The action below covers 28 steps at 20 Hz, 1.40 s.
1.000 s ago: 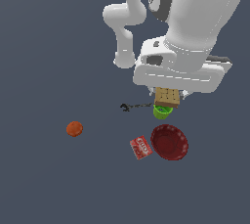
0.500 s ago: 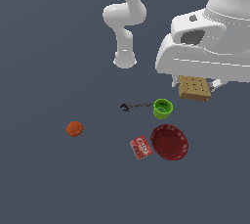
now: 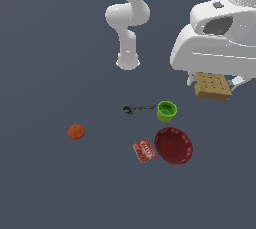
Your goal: Pick up a designated object from a clutter of objects.
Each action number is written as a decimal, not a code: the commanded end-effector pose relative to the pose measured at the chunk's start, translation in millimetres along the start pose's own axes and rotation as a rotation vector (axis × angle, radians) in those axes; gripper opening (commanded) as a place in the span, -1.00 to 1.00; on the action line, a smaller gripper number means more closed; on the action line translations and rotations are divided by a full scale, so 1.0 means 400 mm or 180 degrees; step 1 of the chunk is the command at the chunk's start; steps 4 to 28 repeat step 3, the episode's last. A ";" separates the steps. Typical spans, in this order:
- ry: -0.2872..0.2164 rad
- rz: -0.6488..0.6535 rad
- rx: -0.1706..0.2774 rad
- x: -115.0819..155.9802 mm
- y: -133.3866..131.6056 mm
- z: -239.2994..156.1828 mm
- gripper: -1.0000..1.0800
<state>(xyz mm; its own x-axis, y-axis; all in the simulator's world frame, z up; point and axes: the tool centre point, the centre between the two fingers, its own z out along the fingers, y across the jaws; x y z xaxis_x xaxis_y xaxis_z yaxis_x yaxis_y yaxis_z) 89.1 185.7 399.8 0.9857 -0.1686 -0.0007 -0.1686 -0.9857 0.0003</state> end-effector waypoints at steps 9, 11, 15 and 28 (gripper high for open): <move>0.0002 0.0001 0.0001 0.002 -0.004 -0.006 -1.00; 0.0002 0.0001 0.0001 0.002 -0.004 -0.006 -1.00; 0.0002 0.0001 0.0001 0.002 -0.004 -0.006 -1.00; 0.0002 0.0001 0.0001 0.002 -0.004 -0.006 -1.00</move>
